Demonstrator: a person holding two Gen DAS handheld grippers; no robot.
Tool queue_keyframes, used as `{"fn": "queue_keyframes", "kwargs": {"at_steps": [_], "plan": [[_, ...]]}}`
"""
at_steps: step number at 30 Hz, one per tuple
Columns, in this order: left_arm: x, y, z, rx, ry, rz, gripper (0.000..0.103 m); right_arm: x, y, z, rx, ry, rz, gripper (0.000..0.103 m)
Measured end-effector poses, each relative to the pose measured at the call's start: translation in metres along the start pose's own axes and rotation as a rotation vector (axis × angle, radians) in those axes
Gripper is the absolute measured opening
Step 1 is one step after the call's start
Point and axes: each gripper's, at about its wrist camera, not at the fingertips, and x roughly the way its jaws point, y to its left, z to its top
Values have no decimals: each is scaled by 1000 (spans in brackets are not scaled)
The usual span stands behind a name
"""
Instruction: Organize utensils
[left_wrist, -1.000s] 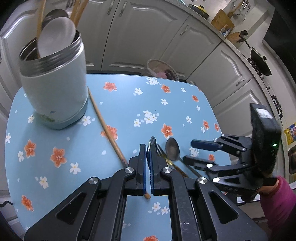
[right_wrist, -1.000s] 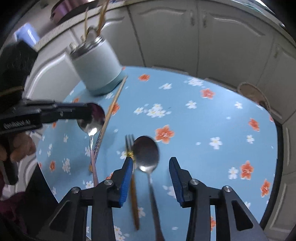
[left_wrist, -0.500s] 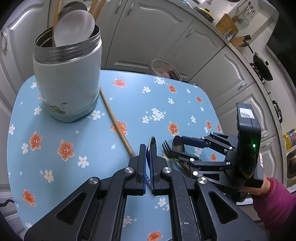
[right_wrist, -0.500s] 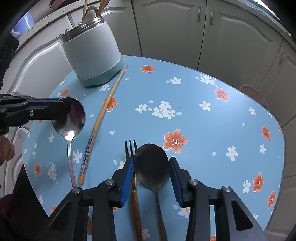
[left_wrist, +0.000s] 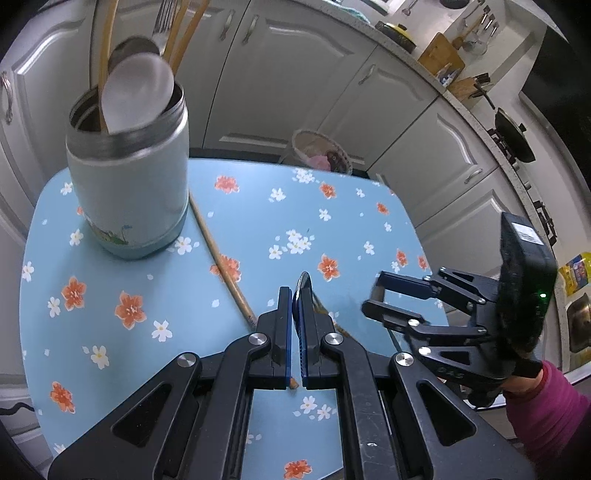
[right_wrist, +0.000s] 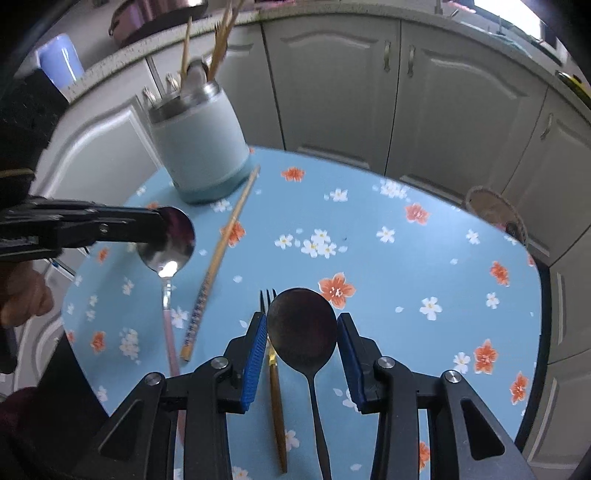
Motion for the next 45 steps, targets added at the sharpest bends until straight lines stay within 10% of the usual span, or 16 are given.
{"fn": "queue_keyframes", "kwargs": {"at_steps": [27,45], "plan": [[-59,-12,23,20,-114,23,1,-83,5,33,-6,-166,14,36],[-136,11,81,17,-254,148,2,-130,52,134,-109,-296,59,36]]}}
